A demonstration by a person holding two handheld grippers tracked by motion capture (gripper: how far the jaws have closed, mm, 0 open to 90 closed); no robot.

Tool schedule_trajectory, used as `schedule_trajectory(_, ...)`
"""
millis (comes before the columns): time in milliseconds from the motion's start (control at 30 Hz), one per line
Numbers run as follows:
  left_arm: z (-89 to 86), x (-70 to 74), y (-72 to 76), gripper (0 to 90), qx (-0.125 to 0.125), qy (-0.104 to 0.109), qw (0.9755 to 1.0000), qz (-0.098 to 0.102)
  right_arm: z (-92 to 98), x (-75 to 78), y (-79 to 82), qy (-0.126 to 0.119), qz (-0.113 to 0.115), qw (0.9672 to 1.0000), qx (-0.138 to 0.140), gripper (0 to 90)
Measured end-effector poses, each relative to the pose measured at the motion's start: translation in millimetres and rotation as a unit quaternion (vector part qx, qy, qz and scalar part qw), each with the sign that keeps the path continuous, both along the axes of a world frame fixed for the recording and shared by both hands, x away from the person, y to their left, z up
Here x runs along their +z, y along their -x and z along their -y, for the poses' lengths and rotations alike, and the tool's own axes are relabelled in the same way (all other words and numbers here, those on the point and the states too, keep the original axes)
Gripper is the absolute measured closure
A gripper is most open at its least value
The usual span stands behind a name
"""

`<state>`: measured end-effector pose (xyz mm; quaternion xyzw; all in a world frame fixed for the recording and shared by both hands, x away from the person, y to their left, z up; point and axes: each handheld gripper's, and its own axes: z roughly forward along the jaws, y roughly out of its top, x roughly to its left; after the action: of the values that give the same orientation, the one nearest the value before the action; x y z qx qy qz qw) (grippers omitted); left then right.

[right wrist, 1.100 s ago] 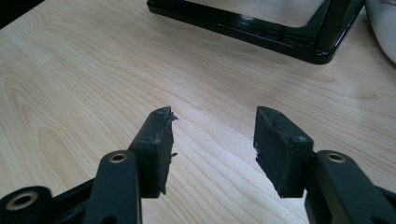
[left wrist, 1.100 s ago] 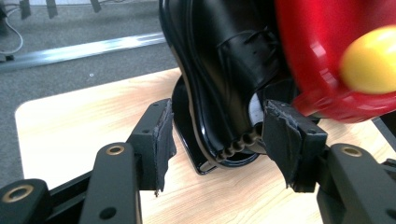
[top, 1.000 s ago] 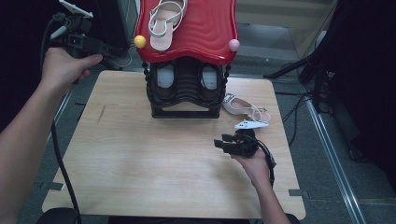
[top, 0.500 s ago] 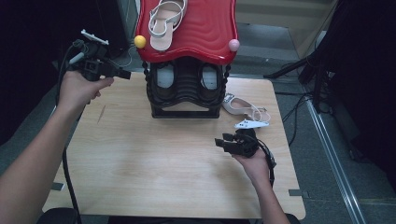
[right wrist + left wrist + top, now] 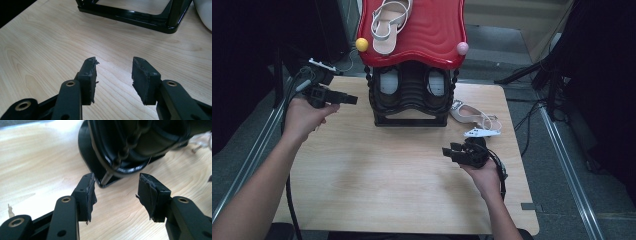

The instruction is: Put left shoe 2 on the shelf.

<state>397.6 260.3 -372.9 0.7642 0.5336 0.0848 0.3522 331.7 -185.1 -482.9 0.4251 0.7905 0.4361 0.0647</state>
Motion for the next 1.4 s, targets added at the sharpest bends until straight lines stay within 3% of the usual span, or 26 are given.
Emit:
schedule_trajectory(233,3.9,-25.8,12.6,47.4,-0.015,0.017,0.9997,-0.010,0.8,0.9,0.5,0.000,0.005,1.0000,-0.007,59.1)
schedule_trajectory(300,5.2,-33.1,16.1,47.3,-0.016,0.013,0.9997,-0.012,1.4,0.5,-0.1,-0.001,0.001,0.9999,-0.012,59.1)
schedule_trajectory(400,5.4,-43.5,21.8,47.2,-0.013,0.004,0.9999,-0.001,2.5,0.2,-1.3,-0.006,-0.008,0.9998,-0.015,59.3)
schedule_trajectory(533,2.0,-54.5,28.3,46.8,-0.010,0.013,0.9998,-0.010,2.6,0.5,-2.1,-0.003,-0.010,0.9999,-0.013,62.7)
schedule_trajectory(600,0.9,-58.5,31.6,46.5,-0.010,0.013,0.9998,-0.014,2.4,-0.3,-3.0,0.000,-0.012,0.9999,-0.012,65.7)
schedule_trajectory(667,1.6,-62.1,34.8,45.6,-0.010,0.000,0.9999,-0.011,2.9,-0.1,-3.1,0.007,-0.007,0.9998,-0.018,69.4)
schedule_trajectory(733,1.2,-66.7,38.2,45.6,-0.014,0.011,0.9997,-0.015,4.5,-0.8,-4.6,0.002,-0.011,0.9998,-0.017,70.8)
schedule_trajectory(900,-0.4,-74.8,46.5,45.7,-0.011,0.025,0.9996,-0.011,8.9,-3.8,-8.6,0.020,-0.014,0.9996,-0.017,74.8)
schedule_trajectory(1167,2.3,-86.3,61.1,45.3,-0.019,0.028,0.9993,-0.014,14.4,-3.9,-12.9,0.036,-0.017,0.9989,-0.026,87.3)
schedule_trajectory(1233,4.3,-89.3,63.2,44.9,-0.027,0.019,0.9994,-0.013,14.7,-3.6,-13.2,0.036,-0.017,0.9989,-0.026,90.0)
schedule_trajectory(1400,1.2,-92.1,65.6,45.0,-0.031,0.029,0.9990,-0.013,17.8,-2.0,-16.9,0.041,-0.009,0.9986,-0.033,90.0)
